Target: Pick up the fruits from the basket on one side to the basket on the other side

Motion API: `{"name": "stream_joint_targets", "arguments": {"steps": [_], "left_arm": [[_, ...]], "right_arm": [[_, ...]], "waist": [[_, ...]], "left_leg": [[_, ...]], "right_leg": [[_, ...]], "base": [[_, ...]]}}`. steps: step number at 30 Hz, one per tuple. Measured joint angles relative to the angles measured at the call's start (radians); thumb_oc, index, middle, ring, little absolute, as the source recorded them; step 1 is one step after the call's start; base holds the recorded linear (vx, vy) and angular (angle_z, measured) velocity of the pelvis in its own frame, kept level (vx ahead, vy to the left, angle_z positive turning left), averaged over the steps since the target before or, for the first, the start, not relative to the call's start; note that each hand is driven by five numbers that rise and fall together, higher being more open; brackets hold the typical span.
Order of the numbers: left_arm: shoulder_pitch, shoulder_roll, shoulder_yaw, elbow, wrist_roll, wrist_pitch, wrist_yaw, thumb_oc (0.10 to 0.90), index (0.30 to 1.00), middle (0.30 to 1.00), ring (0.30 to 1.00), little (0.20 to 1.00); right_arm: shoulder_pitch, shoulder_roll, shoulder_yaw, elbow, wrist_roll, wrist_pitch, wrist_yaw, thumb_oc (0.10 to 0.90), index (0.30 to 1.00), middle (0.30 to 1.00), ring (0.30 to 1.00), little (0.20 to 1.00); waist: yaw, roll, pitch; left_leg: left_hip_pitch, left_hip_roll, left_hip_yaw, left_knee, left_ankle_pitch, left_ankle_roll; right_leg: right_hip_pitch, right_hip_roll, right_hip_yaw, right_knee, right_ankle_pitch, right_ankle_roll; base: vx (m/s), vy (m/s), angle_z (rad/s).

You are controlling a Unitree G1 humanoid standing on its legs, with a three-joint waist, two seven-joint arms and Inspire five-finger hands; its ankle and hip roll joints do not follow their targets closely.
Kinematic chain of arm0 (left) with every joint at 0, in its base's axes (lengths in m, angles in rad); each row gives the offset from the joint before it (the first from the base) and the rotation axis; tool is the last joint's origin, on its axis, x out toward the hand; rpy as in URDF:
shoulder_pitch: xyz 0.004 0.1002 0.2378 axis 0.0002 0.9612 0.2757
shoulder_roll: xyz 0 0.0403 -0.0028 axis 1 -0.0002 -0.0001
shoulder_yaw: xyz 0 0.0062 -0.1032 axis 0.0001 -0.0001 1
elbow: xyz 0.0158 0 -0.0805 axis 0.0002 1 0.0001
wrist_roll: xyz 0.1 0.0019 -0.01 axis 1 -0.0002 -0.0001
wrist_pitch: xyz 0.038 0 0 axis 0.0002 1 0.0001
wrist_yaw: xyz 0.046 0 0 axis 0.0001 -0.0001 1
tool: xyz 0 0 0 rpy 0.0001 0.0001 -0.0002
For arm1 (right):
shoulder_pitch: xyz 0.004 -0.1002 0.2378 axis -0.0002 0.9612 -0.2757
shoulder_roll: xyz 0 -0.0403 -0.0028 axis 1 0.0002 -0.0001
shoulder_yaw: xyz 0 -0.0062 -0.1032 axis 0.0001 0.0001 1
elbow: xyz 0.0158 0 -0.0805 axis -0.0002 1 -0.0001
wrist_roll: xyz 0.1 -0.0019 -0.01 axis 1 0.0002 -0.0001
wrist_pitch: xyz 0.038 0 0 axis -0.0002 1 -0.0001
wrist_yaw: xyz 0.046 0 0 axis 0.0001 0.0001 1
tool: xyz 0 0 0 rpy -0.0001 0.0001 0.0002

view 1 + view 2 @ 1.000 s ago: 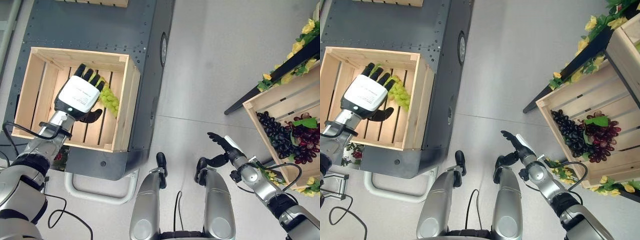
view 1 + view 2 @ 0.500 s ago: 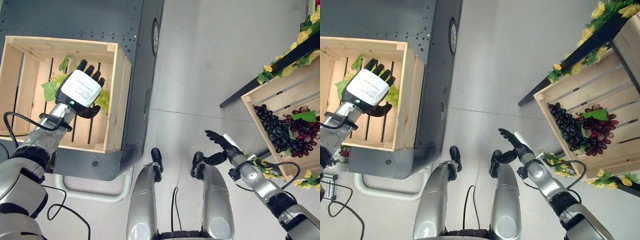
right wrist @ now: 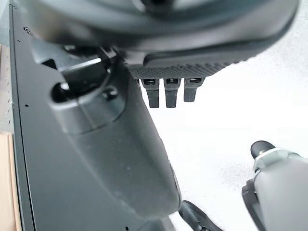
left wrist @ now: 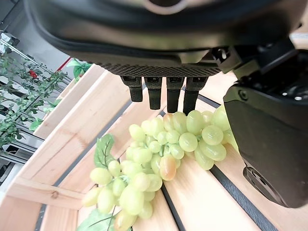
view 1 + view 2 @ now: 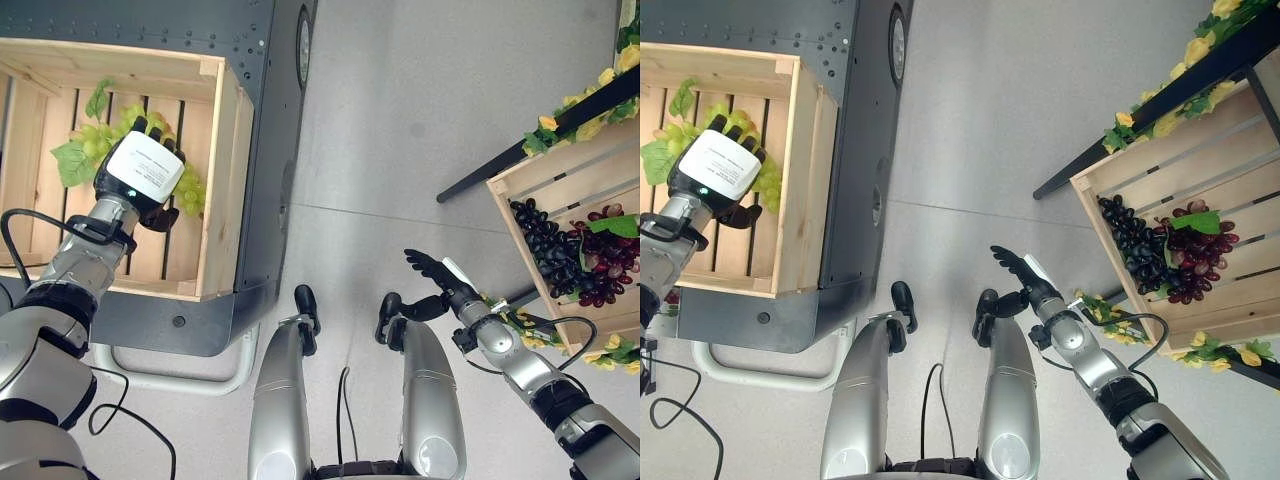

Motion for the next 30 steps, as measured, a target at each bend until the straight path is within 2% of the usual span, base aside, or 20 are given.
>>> {"name": "stream_joint_targets", "arguments": {"steps": [5, 10, 16, 20, 21, 22, 23, 30], "left_arm": [[-0.018, 0.000, -0.015, 0.023, 0.002, -0.002, 0.020, 0.800, 0.900, 0.900, 0.900, 0.900], [-0.017, 0.000, -0.026, 0.039, 0.023, -0.039, 0.106, 0.800, 0.900, 0.900, 0.900, 0.900], [-0.017, 0.002, -0.026, 0.039, 0.038, -0.049, 0.102, 0.800, 0.900, 0.900, 0.900, 0.900], [-0.017, 0.007, -0.026, 0.039, 0.036, -0.048, 0.056, 0.800, 0.900, 0.900, 0.900, 0.900], [-0.018, 0.007, -0.026, 0.038, 0.035, -0.046, 0.053, 0.745, 0.818, 0.818, 0.818, 0.818], [-0.018, 0.007, -0.026, 0.037, 0.031, -0.043, 0.045, 0.472, 0.408, 0.408, 0.408, 0.408], [-0.019, 0.007, -0.026, 0.037, 0.028, -0.041, 0.039, 0.400, 0.300, 0.300, 0.300, 0.300], [-0.022, 0.007, -0.026, 0.027, 0.003, -0.020, -0.069, 0.400, 0.300, 0.300, 0.300, 0.300]], "right_arm": [[-0.026, -0.001, 0.000, -0.001, 0.034, 0.000, 0.000, 0.800, 0.900, 0.900, 0.900, 0.900], [-0.017, -0.001, 0.001, -0.002, 0.033, 0.000, 0.000, 0.800, 0.900, 0.900, 0.900, 0.900], [-0.015, -0.002, 0.000, -0.022, 0.034, 0.000, 0.000, 0.800, 0.900, 0.900, 0.900, 0.900], [-0.021, -0.003, -0.006, -0.040, 0.042, -0.001, 0.000, 0.800, 0.900, 0.900, 0.900, 0.900], [-0.021, -0.003, -0.007, -0.040, 0.043, -0.002, 0.000, 0.800, 0.900, 0.900, 0.900, 0.900], [-0.021, -0.004, -0.007, -0.040, 0.052, -0.003, 0.000, 0.800, 0.900, 0.900, 0.900, 0.900], [-0.021, -0.004, -0.007, -0.040, 0.069, -0.003, 0.000, 0.800, 0.900, 0.900, 0.900, 0.900], [-0.015, -0.029, -0.029, -0.069, 0.083, -0.005, 0.000, 0.800, 0.900, 0.900, 0.900, 0.900]], "waist": [[-0.009, -0.010, -0.001], [0.002, -0.011, -0.001], [0.002, -0.012, -0.001], [0.002, -0.012, -0.001], [0.002, -0.012, -0.001], [0.001, -0.012, -0.001], [0.000, -0.012, -0.001], [-0.004, -0.011, -0.001]], "left_leg": [[-0.029, 0.008, 0.004, 0.021, -0.009, 0.003], [-0.050, 0.007, 0.003, 0.029, -0.011, 0.007], [-0.052, 0.006, 0.006, 0.028, -0.011, 0.005], [-0.062, 0.007, 0.008, 0.038, -0.011, 0.005], [-0.063, 0.008, 0.008, 0.039, -0.012, 0.006], [-0.064, 0.009, 0.008, 0.039, -0.013, 0.008], [-0.065, 0.010, 0.007, 0.040, -0.013, 0.008], [-0.066, 0.013, 0.019, 0.042, -0.011, 0.005]], "right_leg": [[-0.027, -0.001, 0.004, 0.009, -0.003, -0.005], [-0.049, -0.003, 0.007, 0.018, -0.003, -0.006], [-0.055, -0.007, 0.010, 0.019, -0.003, -0.006], [-0.066, -0.008, 0.012, 0.032, -0.006, -0.008], [-0.067, -0.007, 0.012, 0.033, -0.008, -0.008], [-0.069, -0.007, 0.012, 0.034, -0.008, -0.009], [-0.070, -0.007, 0.013, 0.035, -0.008, -0.009], [-0.086, -0.006, 0.025, 0.050, -0.013, -0.013]], "base": [[-0.01, 0.008, -0.02], [0.00, 0.006, 0.00], [-0.01, 0.035, -0.01], [-0.02, 0.037, 0.00], [0.00, 0.000, 0.00], [0.00, 0.000, 0.00], [0.00, 0.000, 0.00], [-0.01, 0.006, -0.03]]}}
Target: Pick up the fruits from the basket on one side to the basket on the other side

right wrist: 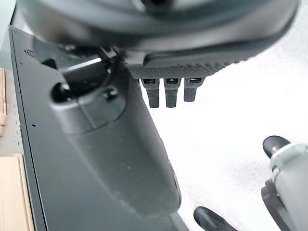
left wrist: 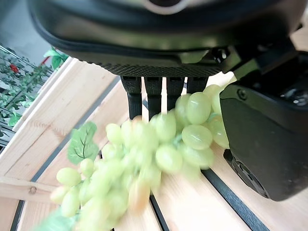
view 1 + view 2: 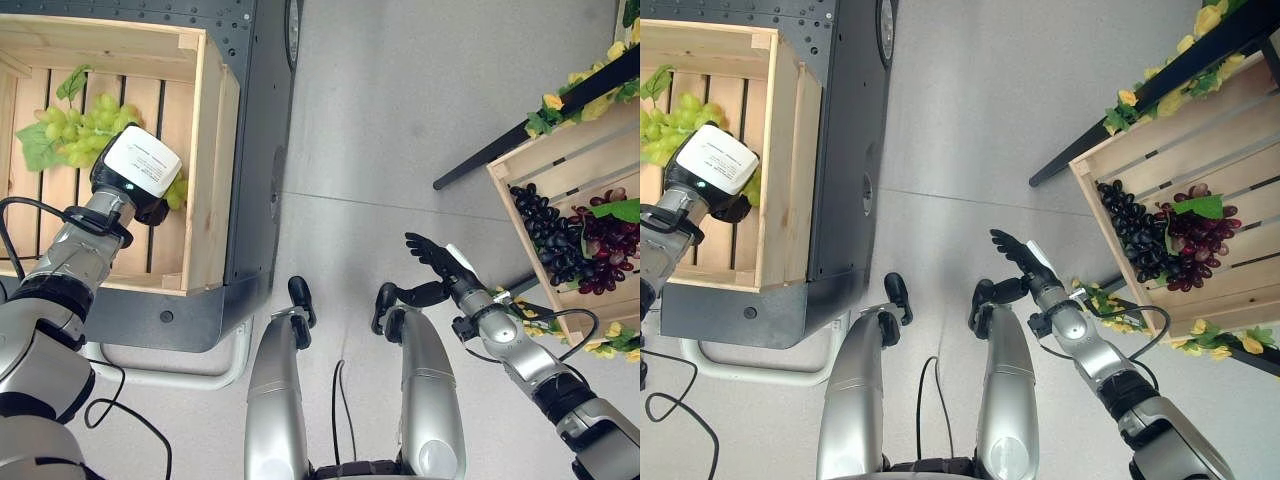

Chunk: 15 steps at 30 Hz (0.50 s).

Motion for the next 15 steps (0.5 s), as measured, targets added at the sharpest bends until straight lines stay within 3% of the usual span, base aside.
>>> {"name": "stream_joint_targets", "arguments": {"steps": [11, 15], "left_arm": [[0.033, -0.002, 0.001, 0.004, -0.126, -0.009, 0.088, 0.400, 0.300, 0.300, 0.300, 0.300], [0.095, -0.002, 0.026, -0.046, -0.283, -0.030, 0.184, 0.400, 0.300, 0.300, 0.300, 0.300]], "right_arm": [[0.014, -0.012, -0.010, -0.008, 0.035, -0.022, 0.035, 0.800, 0.900, 0.900, 0.900, 0.900], [0.055, -0.012, -0.011, -0.017, 0.035, -0.041, 0.038, 0.800, 0.900, 0.900, 0.900, 0.900]], "waist": [[0.005, 0.000, 0.000], [0.009, 0.000, 0.000]], "left_leg": [[0.021, -0.010, 0.005, 0.016, 0.000, 0.006], [0.086, -0.016, 0.006, -0.001, -0.005, 0.006]], "right_leg": [[0.023, -0.017, -0.001, 0.030, -0.004, 0.003], [0.082, -0.022, 0.005, 0.013, -0.009, 0.003]], "base": [[0.01, -0.022, 0.03], [0.02, -0.057, 0.00]]}}
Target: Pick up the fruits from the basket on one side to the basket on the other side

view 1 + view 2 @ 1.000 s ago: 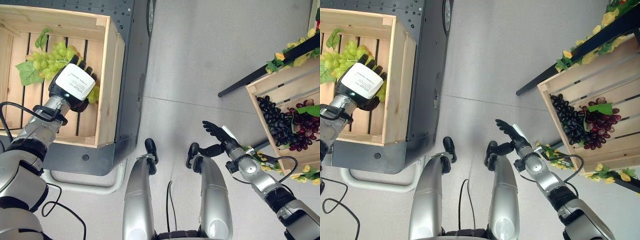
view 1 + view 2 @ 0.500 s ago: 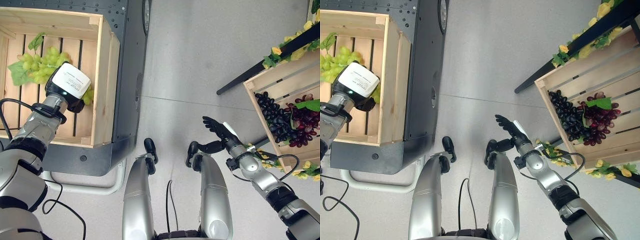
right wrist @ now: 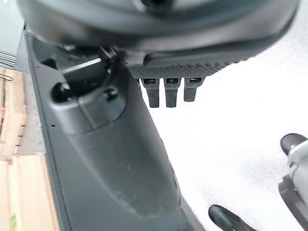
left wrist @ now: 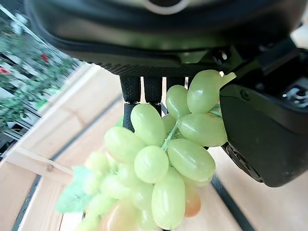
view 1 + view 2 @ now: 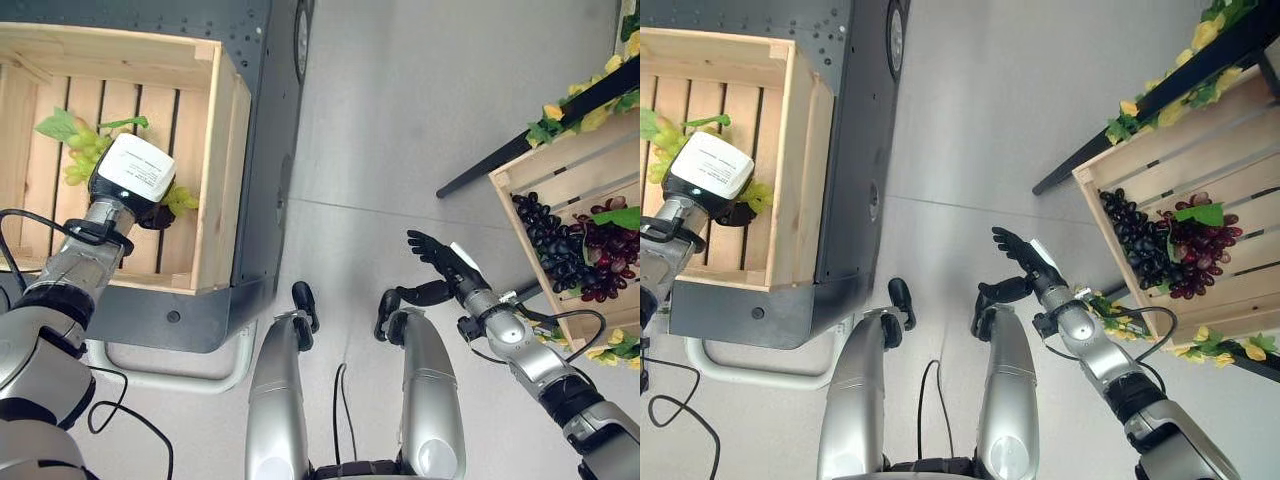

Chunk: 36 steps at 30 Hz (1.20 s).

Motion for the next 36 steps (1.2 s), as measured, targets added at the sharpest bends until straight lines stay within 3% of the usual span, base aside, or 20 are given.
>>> {"name": "stream_joint_targets", "arguments": {"steps": [2, 7, 8, 10, 15, 28, 36], "left_arm": [[0.022, 0.000, 0.026, -0.020, -0.081, -0.018, 0.028, 0.400, 0.300, 0.300, 0.300, 0.300], [0.130, -0.033, 0.222, -0.048, -0.417, -0.077, 0.073, 0.400, 0.300, 0.300, 0.300, 0.300], [0.168, -0.077, 0.348, -0.052, -0.500, -0.090, 0.073, 0.400, 0.300, 0.300, 0.300, 0.300], [0.204, -0.137, 0.480, -0.054, -0.611, -0.107, 0.075, 0.400, 0.300, 0.300, 0.300, 0.300], [0.277, -0.236, 0.673, -0.092, -0.885, -0.153, 0.063, 0.400, 0.300, 0.300, 0.300, 0.300], [0.307, -0.254, 0.771, -0.212, -1.351, -0.184, -0.062, 0.400, 0.300, 0.300, 0.300, 0.300], [0.300, -0.256, 0.770, -0.347, -1.401, -0.186, -0.140, 0.400, 0.300, 0.300, 0.300, 0.300]], "right_arm": [[0.023, 0.001, -0.002, -0.012, 0.000, -0.003, 0.003, 0.800, 0.900, 0.900, 0.900, 0.900], [0.077, 0.009, -0.003, -0.021, -0.005, -0.008, 0.007, 0.800, 0.900, 0.900, 0.900, 0.900], [0.094, 0.017, -0.007, -0.020, -0.007, -0.008, 0.007, 0.800, 0.900, 0.900, 0.900, 0.900], [0.117, 0.038, -0.010, -0.020, -0.010, -0.009, 0.007, 0.800, 0.900, 0.900, 0.900, 0.900], [0.161, 0.108, -0.038, -0.030, -0.049, -0.016, 0.007, 0.800, 0.900, 0.900, 0.900, 0.900], [0.190, 0.167, -0.040, -0.033, -0.050, -0.022, 0.007, 0.800, 0.900, 0.900, 0.900, 0.900], [0.189, 0.204, -0.071, -0.051, -0.043, -0.022, 0.036, 0.800, 0.900, 0.900, 0.900, 0.900]], "waist": [[0.002, 0.000, 0.000], [0.002, 0.000, 0.000], [0.004, 0.000, 0.000], [0.009, 0.000, 0.000], [0.017, -0.001, 0.000], [0.018, 0.000, -0.004], [0.015, 0.011, -0.017]], "left_leg": [[0.016, -0.001, 0.000, -0.004, -0.002, 0.004], [0.070, -0.004, 0.001, -0.017, -0.001, 0.000], [0.095, -0.006, 0.001, -0.027, 0.000, -0.003], [0.142, -0.008, -0.003, -0.043, 0.000, -0.008], [0.242, -0.011, -0.006, -0.095, 0.007, -0.019], [0.534, -0.027, 0.000, -0.299, 0.029, -0.042], [0.711, -0.041, -0.023, -0.486, 0.077, -0.056]], "right_leg": [[0.014, -0.001, 0.001, 0.000, -0.002, 0.004], [0.063, -0.002, 0.001, 0.000, -0.012, 0.007], [0.086, -0.001, 0.001, -0.005, -0.015, 0.008], [0.133, 0.001, -0.003, -0.021, -0.020, 0.007], [0.231, 0.010, -0.009, -0.064, -0.022, 0.014], [0.531, 0.043, -0.035, -0.280, 0.008, 0.050], [0.733, 0.084, -0.058, -0.493, 0.060, 0.067]], "base": [[0.03, -0.083, 0.03], [0.03, -0.076, 0.02], [0.03, -0.063, 0.01], [0.03, -0.074, 0.03], [0.02, -0.095, 0.01], [0.06, -0.097, 0.00], [0.06, -0.139, 0.10]]}}
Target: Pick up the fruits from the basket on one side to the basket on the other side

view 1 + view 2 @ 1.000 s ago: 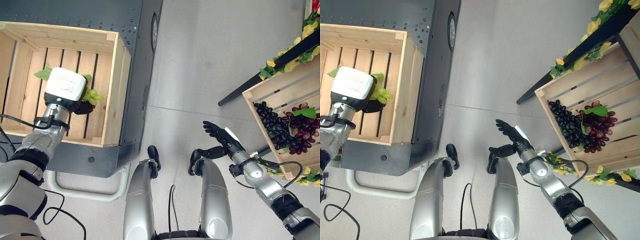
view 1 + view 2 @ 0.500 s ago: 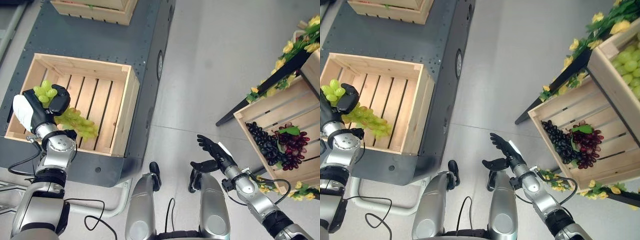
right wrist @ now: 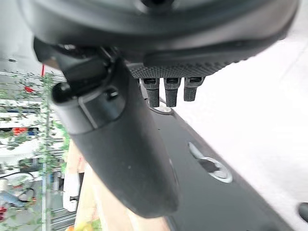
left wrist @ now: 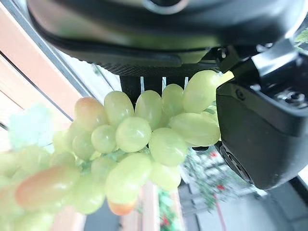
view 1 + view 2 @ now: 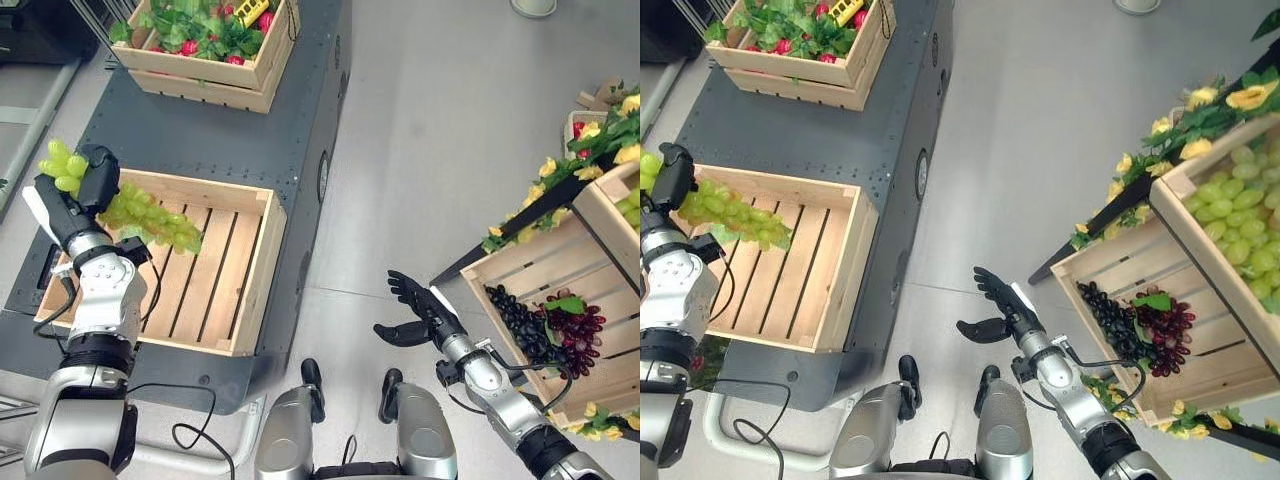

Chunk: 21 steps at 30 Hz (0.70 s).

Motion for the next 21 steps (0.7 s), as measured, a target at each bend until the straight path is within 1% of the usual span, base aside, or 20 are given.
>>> {"name": "stream_joint_targets", "arguments": {"steps": [1, 4, 5, 6, 8, 10, 12, 15, 17, 21], "left_arm": [[0.000, 0.000, -0.003, -0.021, 0.001, -0.002, -0.013, 0.400, 0.300, 0.300, 0.300, 0.300], [-0.017, 0.000, -0.015, -0.041, 0.013, -0.004, -0.051, 0.400, 0.300, 0.300, 0.300, 0.300], [-0.022, 0.000, -0.033, -0.041, 0.019, -0.005, -0.073, 0.400, 0.300, 0.300, 0.300, 0.300], [-0.025, 0.000, -0.042, -0.042, 0.022, -0.005, -0.086, 0.400, 0.300, 0.300, 0.300, 0.300], [-0.033, 0.001, -0.090, -0.070, 0.031, -0.005, -0.151, 0.400, 0.300, 0.300, 0.300, 0.300], [-0.034, 0.002, -0.127, -0.097, 0.042, -0.005, -0.199, 0.400, 0.300, 0.300, 0.300, 0.300], [-0.043, 0.005, -0.155, -0.102, 0.051, -0.005, -0.250, 0.400, 0.300, 0.300, 0.300, 0.300], [-0.070, 0.005, -0.197, -0.111, 0.051, -0.005, -0.303, 0.400, 0.300, 0.300, 0.300, 0.300], [-0.078, 0.005, -0.211, -0.129, 0.052, -0.004, -0.329, 0.400, 0.300, 0.300, 0.300, 0.300], [-0.145, 0.007, -0.262, -0.137, 0.052, 0.001, -0.373, 0.400, 0.300, 0.300, 0.300, 0.300]], "right_arm": [[-0.001, 0.003, -0.003, -0.012, 0.006, 0.000, 0.012, 0.800, 0.900, 0.900, 0.900, 0.900], [-0.016, 0.002, -0.005, -0.033, 0.026, -0.001, 0.051, 0.800, 0.900, 0.900, 0.900, 0.900], [-0.019, -0.001, -0.005, -0.038, 0.043, -0.001, 0.062, 0.800, 0.900, 0.900, 0.900, 0.900], [-0.022, -0.003, -0.005, -0.038, 0.043, -0.001, 0.065, 0.800, 0.900, 0.900, 0.900, 0.900], [-0.042, -0.012, -0.005, -0.041, 0.047, -0.001, 0.073, 0.800, 0.900, 0.900, 0.900, 0.900], [-0.058, -0.011, -0.006, -0.048, 0.079, -0.001, 0.073, 0.800, 0.900, 0.900, 0.900, 0.900], [-0.096, -0.005, -0.006, -0.057, 0.087, -0.001, 0.073, 0.800, 0.900, 0.900, 0.900, 0.900], [-0.141, 0.002, -0.006, -0.074, 0.131, 0.002, 0.072, 0.800, 0.900, 0.900, 0.900, 0.900], [-0.149, 0.004, -0.006, -0.097, 0.160, 0.010, 0.072, 0.800, 0.900, 0.900, 0.900, 0.900], [-0.199, 0.005, -0.004, -0.105, 0.180, 0.054, 0.071, 0.800, 0.900, 0.900, 0.900, 0.900]], "waist": [[0.000, 0.008, -0.020], [0.004, 0.027, -0.048], [0.007, 0.039, -0.085], [0.010, 0.041, -0.096], [0.025, 0.049, -0.131], [0.029, 0.051, -0.161], [0.030, 0.052, -0.174], [0.032, 0.050, -0.177], [0.034, 0.050, -0.177], [0.042, 0.050, -0.178]], "left_leg": [[0.011, 0.000, -0.003, -0.027, 0.009, -0.001], [0.051, -0.004, -0.006, -0.093, 0.030, -0.005], [0.056, -0.006, -0.005, -0.130, 0.046, -0.006], [0.063, -0.008, -0.007, -0.149, 0.056, -0.006], [0.106, -0.012, -0.008, -0.220, 0.084, -0.009], [0.117, -0.015, -0.010, -0.252, 0.095, -0.009], [0.141, -0.018, -0.008, -0.289, 0.109, -0.010], [0.141, -0.022, -0.008, -0.292, 0.110, -0.009], [0.141, -0.022, -0.010, -0.292, 0.110, -0.009], [0.141, -0.022, -0.010, -0.292, 0.111, -0.010]], "right_leg": [[0.019, 0.009, 0.000, -0.038, 0.011, 0.004], [0.069, 0.025, -0.004, -0.120, 0.039, 0.005], [0.078, 0.031, -0.021, -0.161, 0.056, 0.005], [0.086, 0.034, -0.024, -0.181, 0.063, 0.006], [0.133, 0.049, -0.027, -0.265, 0.094, 0.010], [0.150, 0.057, -0.028, -0.310, 0.115, 0.011], [0.176, 0.062, -0.028, -0.357, 0.136, 0.014], [0.193, 0.065, -0.030, -0.396, 0.156, 0.015], [0.193, 0.065, -0.032, -0.396, 0.156, 0.015], [0.195, 0.065, -0.041, -0.396, 0.157, 0.015]], "base": [[0.02, -0.131, 0.09], [-0.04, -0.147, 0.09], [-0.01, -0.139, 0.10], [-0.03, -0.169, 0.11], [-0.04, -0.136, 0.02], [-0.05, -0.121, 0.01], [-0.05, -0.136, -0.02], [-0.03, -0.108, -0.02], [-0.01, -0.112, 0.02], [0.01, -0.111, 0.02]]}}
